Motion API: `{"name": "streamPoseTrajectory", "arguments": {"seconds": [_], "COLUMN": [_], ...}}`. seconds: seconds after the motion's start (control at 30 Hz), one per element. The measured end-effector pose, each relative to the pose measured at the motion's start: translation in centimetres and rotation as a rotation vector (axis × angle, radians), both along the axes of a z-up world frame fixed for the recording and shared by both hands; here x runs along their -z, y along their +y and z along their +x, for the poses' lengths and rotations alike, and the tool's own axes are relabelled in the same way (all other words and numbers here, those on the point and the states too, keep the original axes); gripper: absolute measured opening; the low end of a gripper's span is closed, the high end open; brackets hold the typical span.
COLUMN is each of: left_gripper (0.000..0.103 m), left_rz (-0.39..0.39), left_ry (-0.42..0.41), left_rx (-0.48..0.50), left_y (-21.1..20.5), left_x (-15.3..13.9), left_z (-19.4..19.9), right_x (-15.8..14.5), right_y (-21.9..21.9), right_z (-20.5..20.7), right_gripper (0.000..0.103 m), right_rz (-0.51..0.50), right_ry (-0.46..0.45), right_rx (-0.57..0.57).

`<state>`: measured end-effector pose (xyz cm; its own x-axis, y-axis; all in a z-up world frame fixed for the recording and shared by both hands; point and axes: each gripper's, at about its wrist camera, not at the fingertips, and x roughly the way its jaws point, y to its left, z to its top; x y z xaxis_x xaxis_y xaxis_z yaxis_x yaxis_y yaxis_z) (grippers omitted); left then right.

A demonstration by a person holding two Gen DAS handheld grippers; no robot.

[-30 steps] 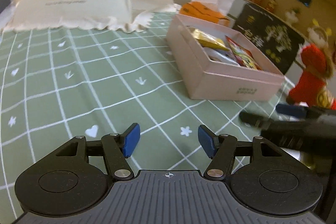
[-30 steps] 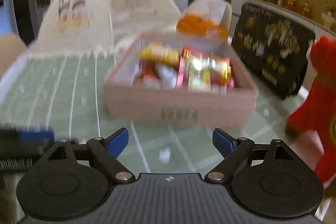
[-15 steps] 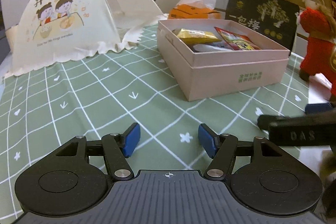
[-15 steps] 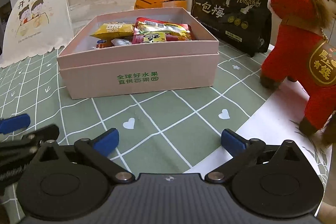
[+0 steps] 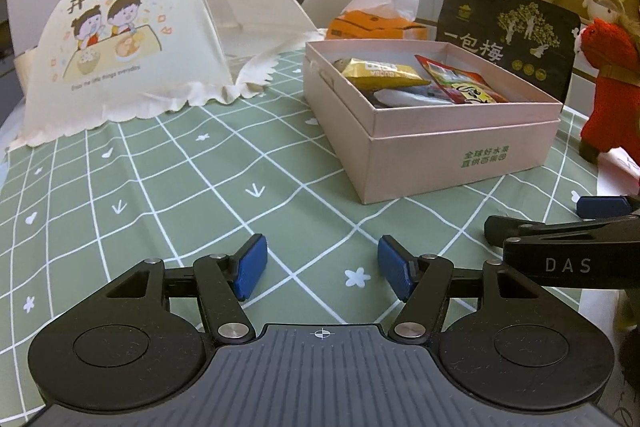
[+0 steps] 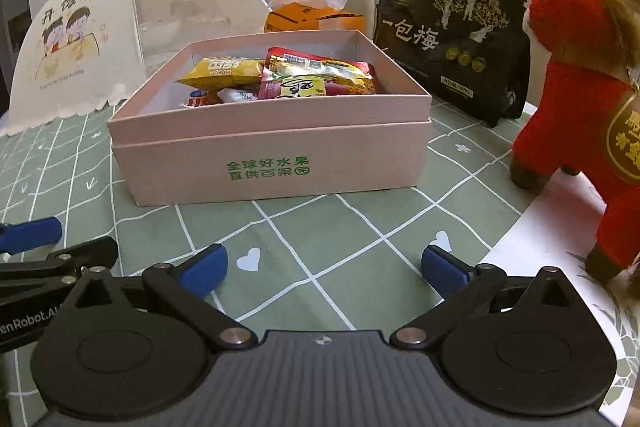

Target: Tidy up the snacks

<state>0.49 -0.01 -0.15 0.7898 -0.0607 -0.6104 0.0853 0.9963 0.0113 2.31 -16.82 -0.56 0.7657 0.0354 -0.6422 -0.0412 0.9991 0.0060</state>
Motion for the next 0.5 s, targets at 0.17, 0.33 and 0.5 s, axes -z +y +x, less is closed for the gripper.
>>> {"name": "streamPoseTrajectory", "arguments": {"seconds": [0.17, 0.33, 0.5], "left_gripper": [0.068, 0.068, 0.068], "left_rz": [-0.005, -0.005, -0.005], "left_ry": [0.001, 0.002, 0.002], "left_rx": [-0.004, -0.006, -0.006], "left_y": [0.07, 0.03, 0.02], "left_x": [-0.06, -0.07, -0.08], "left_z": [0.17, 0.28, 0.29], "right_x": [0.04, 0.02, 0.04], "right_y": [-0.02, -0.01, -0.01], "right_z": [-0.01, -0.01, -0.02], "right_gripper": [0.103, 0.103, 0.103], "right_rz": [0.002, 0.002, 0.002], "right_ry": [0.000, 0.000, 0.000], "right_rx": [0.000, 0.000, 0.000]}}
